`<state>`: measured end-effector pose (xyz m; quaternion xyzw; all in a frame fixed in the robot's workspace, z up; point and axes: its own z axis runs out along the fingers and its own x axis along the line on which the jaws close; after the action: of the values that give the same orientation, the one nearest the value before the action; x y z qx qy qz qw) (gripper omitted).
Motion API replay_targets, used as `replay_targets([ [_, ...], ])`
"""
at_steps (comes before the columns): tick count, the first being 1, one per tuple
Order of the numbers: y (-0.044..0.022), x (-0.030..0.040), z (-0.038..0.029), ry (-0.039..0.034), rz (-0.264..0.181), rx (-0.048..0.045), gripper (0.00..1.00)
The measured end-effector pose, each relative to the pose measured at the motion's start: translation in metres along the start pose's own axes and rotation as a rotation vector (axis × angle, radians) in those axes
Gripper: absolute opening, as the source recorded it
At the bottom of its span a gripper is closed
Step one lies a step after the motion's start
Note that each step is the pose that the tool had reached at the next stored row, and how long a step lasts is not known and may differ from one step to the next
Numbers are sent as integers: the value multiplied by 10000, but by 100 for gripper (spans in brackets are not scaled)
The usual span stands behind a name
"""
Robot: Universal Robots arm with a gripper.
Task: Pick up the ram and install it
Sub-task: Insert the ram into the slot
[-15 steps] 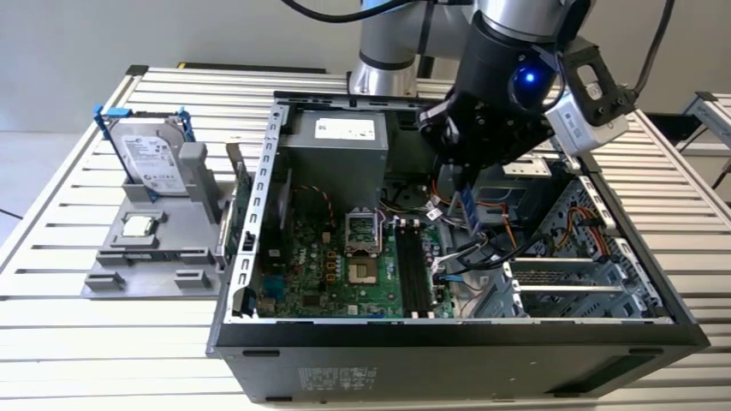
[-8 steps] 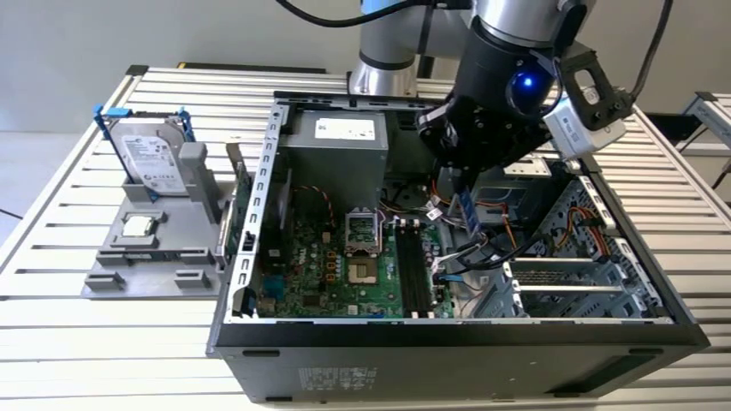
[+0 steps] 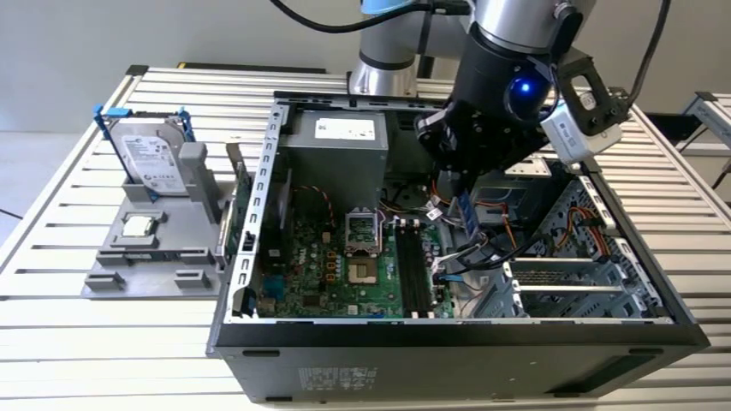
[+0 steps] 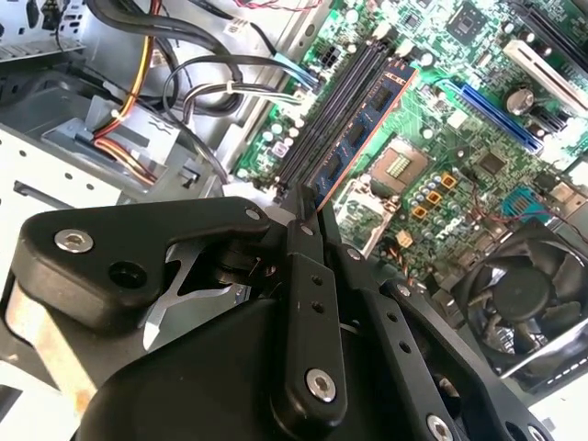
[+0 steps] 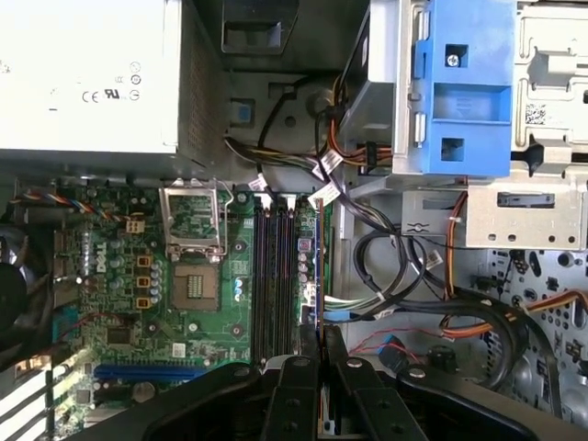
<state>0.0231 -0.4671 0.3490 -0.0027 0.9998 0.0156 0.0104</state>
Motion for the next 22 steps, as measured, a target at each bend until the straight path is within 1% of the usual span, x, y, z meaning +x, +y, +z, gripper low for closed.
replay_targets([
  [8,-1,1,52,-1,1,1,0],
  [16,-2,1,61,0,0,18,0],
  [22,-3,2,102,0,6,19,0],
])
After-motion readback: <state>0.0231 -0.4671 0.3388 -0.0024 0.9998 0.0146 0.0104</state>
